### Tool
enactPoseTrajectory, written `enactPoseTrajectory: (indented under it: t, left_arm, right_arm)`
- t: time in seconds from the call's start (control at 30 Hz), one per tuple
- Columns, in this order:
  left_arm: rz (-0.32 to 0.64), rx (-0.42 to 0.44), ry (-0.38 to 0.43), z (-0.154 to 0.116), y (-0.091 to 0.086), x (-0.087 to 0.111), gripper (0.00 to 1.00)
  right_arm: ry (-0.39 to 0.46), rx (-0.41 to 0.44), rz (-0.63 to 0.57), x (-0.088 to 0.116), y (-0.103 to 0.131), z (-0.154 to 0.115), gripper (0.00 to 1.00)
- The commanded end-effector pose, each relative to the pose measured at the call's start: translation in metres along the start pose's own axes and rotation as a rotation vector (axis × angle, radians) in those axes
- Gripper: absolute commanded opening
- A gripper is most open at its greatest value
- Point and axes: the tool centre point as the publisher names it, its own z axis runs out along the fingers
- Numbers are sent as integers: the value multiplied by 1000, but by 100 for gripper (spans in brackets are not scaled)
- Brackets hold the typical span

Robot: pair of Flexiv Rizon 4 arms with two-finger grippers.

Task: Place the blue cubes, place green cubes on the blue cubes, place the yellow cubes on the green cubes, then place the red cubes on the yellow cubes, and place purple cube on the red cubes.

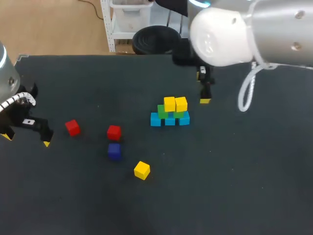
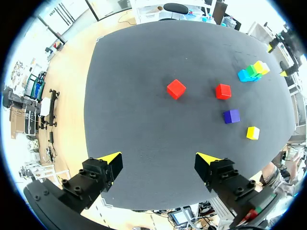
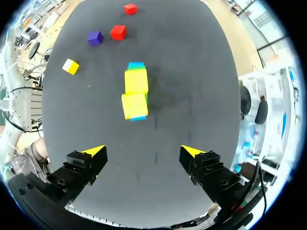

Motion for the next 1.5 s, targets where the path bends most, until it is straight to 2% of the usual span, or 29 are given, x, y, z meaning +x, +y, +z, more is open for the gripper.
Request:
enactPoseTrajectory:
  t: [0.03, 0.23, 0.4, 0.63, 0.73, 0.9, 1.07, 1.13, 1.3, 1.37, 1.5]
  left_arm:
    - [2, 4, -1, 0, 1, 0, 100]
    - [2, 4, -1, 0, 1, 0, 100]
    - [2, 4, -1, 0, 1, 0, 100]
    - [2, 4, -1, 0, 1, 0, 100]
    - [2, 4, -1, 0, 1, 0, 100]
    - [2, 4, -1, 0, 1, 0, 100]
    - [2, 4, -1, 0, 1, 0, 100]
    - [2, 4, -1, 0, 1, 0, 100]
    - [2, 4, -1, 0, 1, 0, 100]
    - [2, 4, -1, 0, 1, 0, 100]
    - [2, 4, -1, 0, 1, 0, 100]
  right_arm:
    - [-21, 78, -1, 12, 12, -4, 100]
    - [-21, 78, -1, 12, 12, -4, 100]
    - [-9, 87, 48, 38, 18, -6, 100]
    - [3, 97, 88, 60, 21, -10, 100]
    - [-31, 125, 108, 80, 27, -13, 100]
    - [-269, 158, 206, 141, 45, -9, 100]
    - [-282, 163, 267, 182, 70, -3, 100]
    - [-316, 150, 277, 194, 76, 1, 100]
    - [-257, 140, 273, 206, 82, 3, 100]
    - [-292, 121, 276, 207, 79, 9, 100]
    - [-288, 104, 232, 200, 69, 14, 100]
